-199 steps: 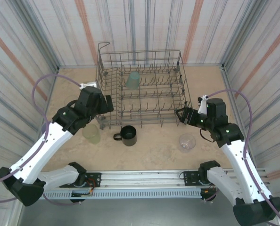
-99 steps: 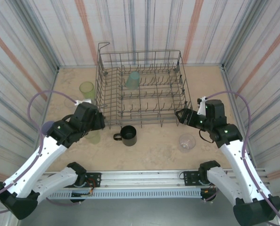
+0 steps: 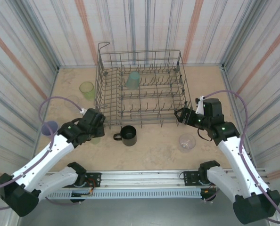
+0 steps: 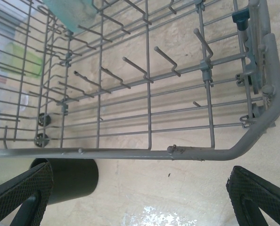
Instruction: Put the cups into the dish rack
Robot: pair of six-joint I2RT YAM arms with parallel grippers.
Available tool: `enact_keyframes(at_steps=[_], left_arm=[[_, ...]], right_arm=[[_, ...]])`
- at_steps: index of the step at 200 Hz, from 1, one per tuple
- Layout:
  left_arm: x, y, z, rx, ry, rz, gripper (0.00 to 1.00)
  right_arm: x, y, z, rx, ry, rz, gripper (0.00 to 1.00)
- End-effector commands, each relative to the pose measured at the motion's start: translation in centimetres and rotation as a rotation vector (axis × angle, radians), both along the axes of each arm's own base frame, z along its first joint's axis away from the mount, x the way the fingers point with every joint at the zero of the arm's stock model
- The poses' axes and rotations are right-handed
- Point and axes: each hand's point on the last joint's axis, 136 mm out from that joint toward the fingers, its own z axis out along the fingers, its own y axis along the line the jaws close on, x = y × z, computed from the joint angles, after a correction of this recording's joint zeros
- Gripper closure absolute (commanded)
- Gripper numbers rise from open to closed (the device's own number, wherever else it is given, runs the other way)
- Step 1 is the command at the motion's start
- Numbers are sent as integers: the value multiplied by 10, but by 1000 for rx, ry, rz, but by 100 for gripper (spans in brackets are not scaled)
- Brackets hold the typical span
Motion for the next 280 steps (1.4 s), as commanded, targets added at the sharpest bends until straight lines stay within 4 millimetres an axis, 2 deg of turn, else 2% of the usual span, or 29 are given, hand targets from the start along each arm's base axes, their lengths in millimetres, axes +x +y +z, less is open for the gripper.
enact_keyframes(at_steps=[1, 68, 88, 130, 159, 195, 231, 280], left_arm=[[3, -1, -11, 15, 14, 13, 45], [6, 3, -36, 74, 57, 26, 55], [6, 4, -38, 89, 66, 24, 66], [2, 12, -36, 113, 65, 41, 100], [-4, 20, -29, 136, 68, 54, 100], [-10, 31, -6, 160, 42, 61, 100], [-7, 41, 18, 197, -15, 74, 100], [-2, 48, 37, 203, -28, 79, 100]], right_arm=[[3, 3, 3, 3, -2, 6, 1], [6, 6, 4, 12, -1, 15, 1], [7, 4, 5, 3, -9, 4, 1], [11, 6, -2, 10, 0, 6, 1], [12, 7, -10, 10, 19, 6, 1], [9, 7, -10, 18, 16, 2, 1], [9, 6, -8, 19, 1, -3, 1], [6, 5, -8, 18, 6, -1, 1]])
